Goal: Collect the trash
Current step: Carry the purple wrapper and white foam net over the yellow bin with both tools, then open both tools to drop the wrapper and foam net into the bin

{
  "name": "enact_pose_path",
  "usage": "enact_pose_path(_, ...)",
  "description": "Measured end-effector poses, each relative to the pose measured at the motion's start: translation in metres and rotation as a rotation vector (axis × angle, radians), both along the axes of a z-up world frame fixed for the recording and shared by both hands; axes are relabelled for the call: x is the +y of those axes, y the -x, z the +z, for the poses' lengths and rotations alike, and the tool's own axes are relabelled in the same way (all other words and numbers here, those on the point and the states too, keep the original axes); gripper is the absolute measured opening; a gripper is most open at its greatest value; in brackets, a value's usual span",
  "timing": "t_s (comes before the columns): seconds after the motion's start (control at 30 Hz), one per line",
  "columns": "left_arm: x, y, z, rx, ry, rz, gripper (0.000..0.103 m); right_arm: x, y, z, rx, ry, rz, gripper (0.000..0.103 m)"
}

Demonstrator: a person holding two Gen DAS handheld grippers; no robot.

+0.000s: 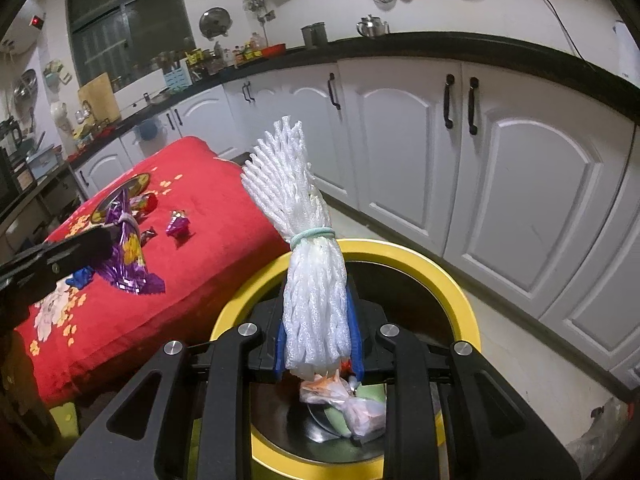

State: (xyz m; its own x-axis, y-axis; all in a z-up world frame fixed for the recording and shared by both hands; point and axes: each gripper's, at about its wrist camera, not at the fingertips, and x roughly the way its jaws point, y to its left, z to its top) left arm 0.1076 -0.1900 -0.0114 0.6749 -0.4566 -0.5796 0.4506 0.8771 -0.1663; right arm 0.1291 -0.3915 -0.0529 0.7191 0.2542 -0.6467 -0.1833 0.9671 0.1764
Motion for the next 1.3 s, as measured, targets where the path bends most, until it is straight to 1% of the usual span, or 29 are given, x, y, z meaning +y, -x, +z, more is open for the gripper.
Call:
enact_pose_path(0.33,-0.017,-0.008,-0.015,0.048,-0.001,-0.047,0.005,-0.016,-0.003,-0.009,0.032,-0.011,-0.037,0.025)
enact_pose_path(0.77,-0.022,-0.024,-0.028,0.11,0.013,-0.065,0.005,-0.027,-0.005,-0.014,0.052,-0.034,-0.067,0.027)
enact_pose_path(0.87,-0.023,-0.026,-0.03,0.115,0.015,-0.066,0.006,-0.03,-0.005,-0.015,0.059,-0.043,-0.073,0.032)
enact_pose_path(0.93,-0.023,-0.028,-0.032,0.12,0.019,-0.065,0.006,-0.032,-0.006,-0.016,0.061,-0.048,-0.082,0.04)
enact_pose_path(0.97,-0.022,-0.029,-0.033,0.121,0.018,-0.061,0.007,-0.034,-0.007,-0.016,0.062,-0.052,-0.085,0.041)
enact_pose_path(1.0,-0.022,-0.029,-0.033,0.121,0.017,-0.058,0.012,-0.035,-0.007,-0.016,0.062,-0.054,-0.09,0.042)
enact_pose_path(1.03,-0.022,-0.03,-0.033,0.122,0.016,-0.053,0.02,-0.037,-0.007,-0.016,0.062,-0.056,-0.097,0.044)
enact_pose_path(1.07,-0.021,-0.028,-0.033,0.123,0.018,-0.049,0.024,-0.038,-0.007,-0.016,0.063,-0.058,-0.101,0.045)
enact_pose_path(1.13,-0.018,-0.028,-0.033,0.123,0.024,-0.038,0.039,-0.04,-0.008,-0.016,0.061,-0.063,-0.108,0.048)
enact_pose_path(1.17,-0.017,-0.028,-0.032,0.121,0.027,-0.034,0.044,-0.041,-0.008,-0.015,0.059,-0.064,-0.111,0.048)
enact_pose_path(1.2,-0.015,-0.027,-0.031,0.116,0.032,-0.022,0.053,-0.041,-0.008,-0.015,0.058,-0.064,-0.111,0.049)
enact_pose_path(1.23,-0.014,-0.027,-0.031,0.115,0.035,-0.017,0.058,-0.041,-0.008,-0.015,0.056,-0.064,-0.114,0.05)
enact_pose_path(1.27,-0.012,-0.027,-0.03,0.115,0.044,-0.011,0.06,-0.041,-0.007,-0.014,0.053,-0.065,-0.116,0.051)
enact_pose_path(1.3,-0.011,-0.027,-0.029,0.115,0.046,-0.006,0.067,-0.04,-0.006,-0.014,0.05,-0.066,-0.117,0.052)
